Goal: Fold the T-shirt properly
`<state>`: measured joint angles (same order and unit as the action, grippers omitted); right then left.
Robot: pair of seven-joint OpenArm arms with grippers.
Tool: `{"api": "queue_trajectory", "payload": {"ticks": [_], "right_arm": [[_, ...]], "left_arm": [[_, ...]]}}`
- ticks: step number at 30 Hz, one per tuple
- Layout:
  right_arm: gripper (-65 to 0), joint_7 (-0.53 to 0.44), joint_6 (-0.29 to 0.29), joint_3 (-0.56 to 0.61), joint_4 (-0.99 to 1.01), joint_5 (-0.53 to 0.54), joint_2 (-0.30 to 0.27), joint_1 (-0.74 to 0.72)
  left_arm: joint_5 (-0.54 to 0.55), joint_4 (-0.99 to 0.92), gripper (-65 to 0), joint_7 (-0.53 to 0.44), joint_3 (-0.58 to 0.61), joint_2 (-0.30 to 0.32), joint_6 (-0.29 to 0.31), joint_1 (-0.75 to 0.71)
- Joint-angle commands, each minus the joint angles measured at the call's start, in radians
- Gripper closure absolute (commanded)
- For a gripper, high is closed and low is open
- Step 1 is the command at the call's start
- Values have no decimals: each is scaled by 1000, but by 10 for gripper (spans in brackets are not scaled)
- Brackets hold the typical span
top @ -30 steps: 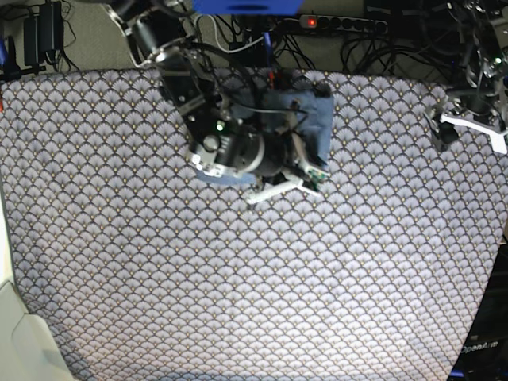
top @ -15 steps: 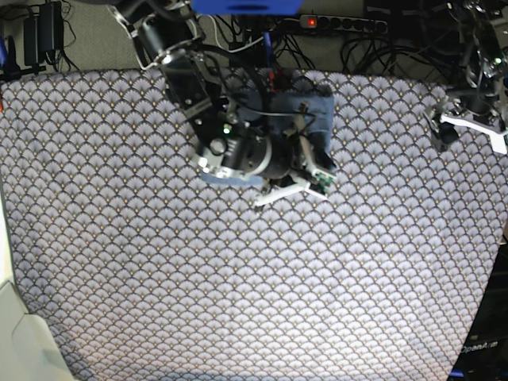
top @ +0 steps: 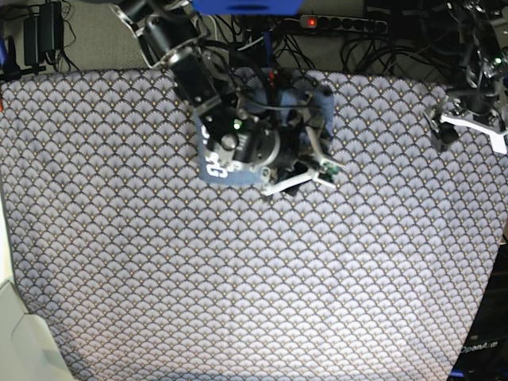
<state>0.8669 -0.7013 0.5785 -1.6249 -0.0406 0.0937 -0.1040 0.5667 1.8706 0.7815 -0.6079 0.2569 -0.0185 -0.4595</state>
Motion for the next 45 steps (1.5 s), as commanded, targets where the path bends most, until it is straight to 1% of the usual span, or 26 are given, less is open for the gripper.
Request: {"api": "queue_trajectory", "payload": {"ticks": [1,3,5,7,9,13,18,22,25,29,32,35,40,42,45], "right_arm": [[-385,-33,3,-1,-81,21,11,-9],[-385,-31,3,-8,-188,20,7,23],[-385,-19,3,-32,-286,20,-15,48],[-385,10,3,-59,-323,20,-24,63],[-385,35,3,-87,-328,21,-51,76],[-381,33,3,-94,-328,21,-101,119],[-307,33,3,-99,-309,23,-151,125],[-225,33,3,-133,-282,25,-153,128],[-166,33,3,-127,-242,25,-148,126],[-81,31,3,-125,-176,25,-108,129],[-35,-18,3,-125,-113,25,-91,128],[-30,-67,3,-125,-51,25,-85,126],[-30,-104,3,-130,18,21,-67,119],[-30,-87,3,-130,-19,21,-67,109],[-30,-31,3,-130,-163,21,-67,117]], "left_arm": [[3,13,-633,-21,-8,14,4,0],[3,13,-633,-21,-7,14,4,0],[3,13,-633,-21,-7,14,4,1],[3,13,-633,-21,-5,14,4,11],[3,11,-633,-14,-7,14,4,28],[3,11,-633,-14,-5,14,4,31],[3,17,-633,-14,-4,14,4,34],[3,22,-633,-14,-4,14,4,26],[3,22,-633,-14,-4,12,4,26],[3,24,-633,-14,-7,12,4,6],[3,24,-633,-14,-8,12,4,5],[3,24,-633,-14,-8,12,4,1],[3,24,-633,-15,-10,14,4,-15],[3,24,-633,-15,-10,14,4,-14],[3,24,-633,-15,-10,14,4,-12]]}}
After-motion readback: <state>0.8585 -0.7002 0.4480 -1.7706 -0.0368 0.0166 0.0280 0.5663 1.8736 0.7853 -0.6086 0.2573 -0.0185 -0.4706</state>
